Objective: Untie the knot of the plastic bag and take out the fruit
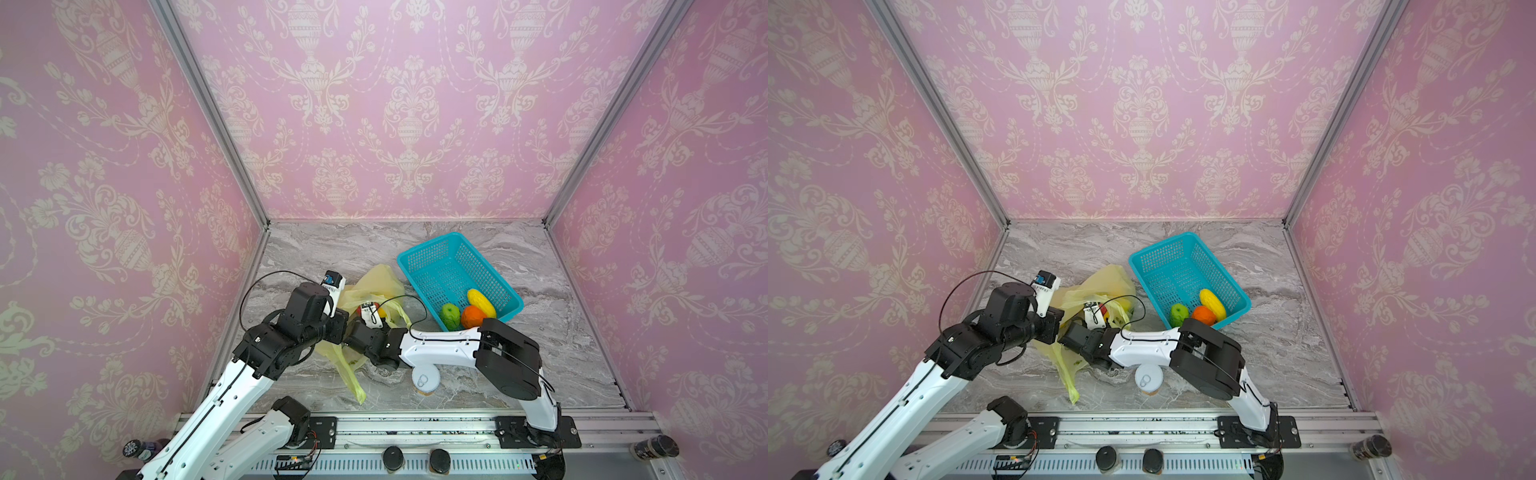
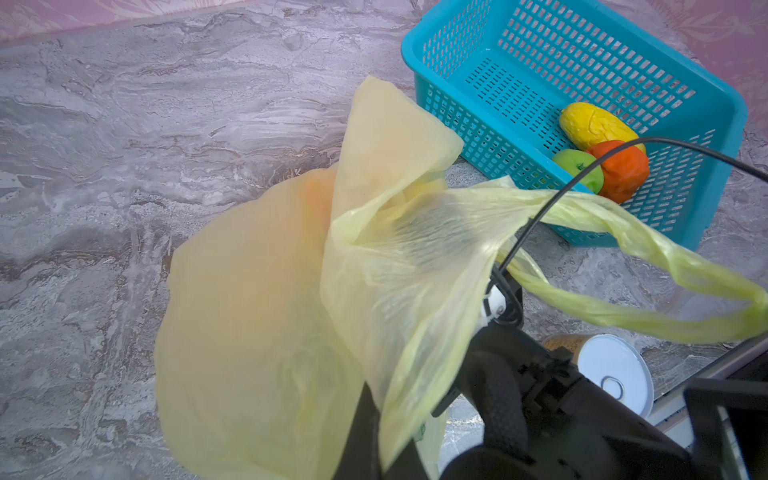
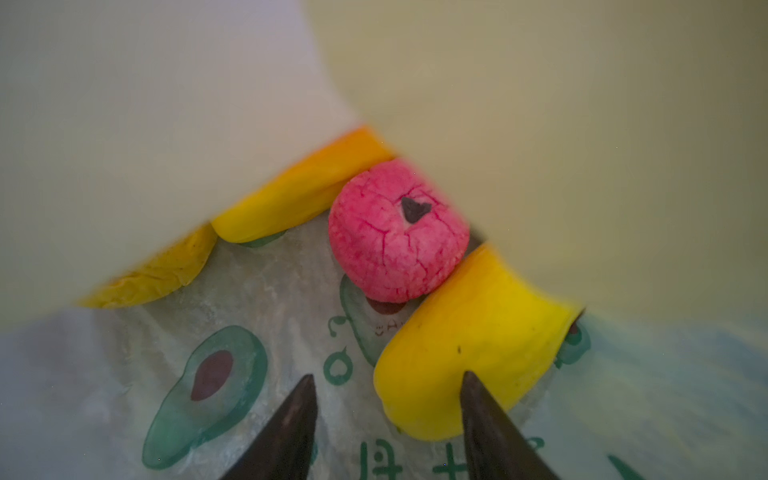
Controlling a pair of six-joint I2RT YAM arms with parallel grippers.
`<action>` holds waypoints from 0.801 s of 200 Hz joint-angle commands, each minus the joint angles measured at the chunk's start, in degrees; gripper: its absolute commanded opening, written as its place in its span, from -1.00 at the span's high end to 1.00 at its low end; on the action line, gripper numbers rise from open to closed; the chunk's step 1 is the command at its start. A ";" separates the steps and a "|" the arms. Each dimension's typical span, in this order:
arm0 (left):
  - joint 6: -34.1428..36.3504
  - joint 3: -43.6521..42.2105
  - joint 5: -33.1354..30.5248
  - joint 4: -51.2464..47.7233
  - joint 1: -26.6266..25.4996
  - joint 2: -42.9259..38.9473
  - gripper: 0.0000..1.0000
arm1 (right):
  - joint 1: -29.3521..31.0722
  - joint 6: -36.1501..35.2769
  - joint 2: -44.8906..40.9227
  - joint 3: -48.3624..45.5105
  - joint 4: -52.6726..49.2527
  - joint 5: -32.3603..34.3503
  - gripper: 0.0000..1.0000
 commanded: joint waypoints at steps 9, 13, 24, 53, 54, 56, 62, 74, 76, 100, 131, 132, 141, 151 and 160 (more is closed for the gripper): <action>0.30 5.69 -3.35 -2.37 1.99 4.69 1.00 | 1.91 -1.71 -2.31 -2.69 2.43 1.41 0.01; 0.49 7.51 -3.64 -3.21 1.99 6.07 1.00 | 2.26 -1.92 -2.47 -2.72 2.68 1.60 0.01; 0.39 12.81 -4.73 -6.10 1.99 9.69 1.00 | 3.31 -3.62 -2.89 -3.03 4.47 2.03 0.01; -0.79 20.38 -4.87 -6.60 1.99 12.35 1.00 | 5.53 -5.73 -3.87 -4.37 8.45 3.00 -0.11; -0.80 20.45 -4.73 -6.58 1.99 12.26 1.00 | 5.61 -5.68 -3.89 -4.46 8.50 2.97 -0.11; -0.88 20.63 -4.51 -6.36 1.99 12.15 1.00 | 5.67 -5.63 -3.88 -4.51 8.51 2.84 -0.12; -1.04 20.81 -3.75 -5.82 1.99 11.68 1.00 | 5.58 -5.37 -3.79 -4.55 8.59 2.46 -0.16; -1.04 20.10 -2.29 -4.17 1.99 9.99 1.00 | 5.05 -4.27 -3.40 -4.16 7.55 1.63 -0.23; -0.96 19.86 -2.08 -3.87 1.99 9.65 1.00 | 4.89 -4.05 -3.30 -4.01 7.27 1.49 -0.24; 0.54 15.43 -1.59 -0.81 1.99 5.71 1.00 | 2.00 -0.12 -1.88 -2.99 4.06 -1.41 -0.38; 1.58 11.13 -3.52 -0.58 2.07 3.09 1.00 | -1.11 3.45 -0.57 -1.21 -0.08 -2.45 -0.48; 1.57 11.03 -3.53 -0.58 2.07 3.02 1.00 | -1.14 3.49 -0.57 -1.12 -0.20 -2.34 -0.48; 1.56 10.45 -3.58 -0.41 2.14 2.57 1.00 | -1.30 3.90 -0.64 -0.71 -1.28 -1.39 -0.53; 1.56 10.02 -3.52 -0.30 2.16 2.18 1.00 | -1.34 4.13 -0.69 -0.38 -2.03 -0.38 -0.58; 1.47 9.94 -3.36 -0.24 2.25 2.00 1.00 | -1.43 4.13 -0.83 -0.25 -2.21 0.33 -0.58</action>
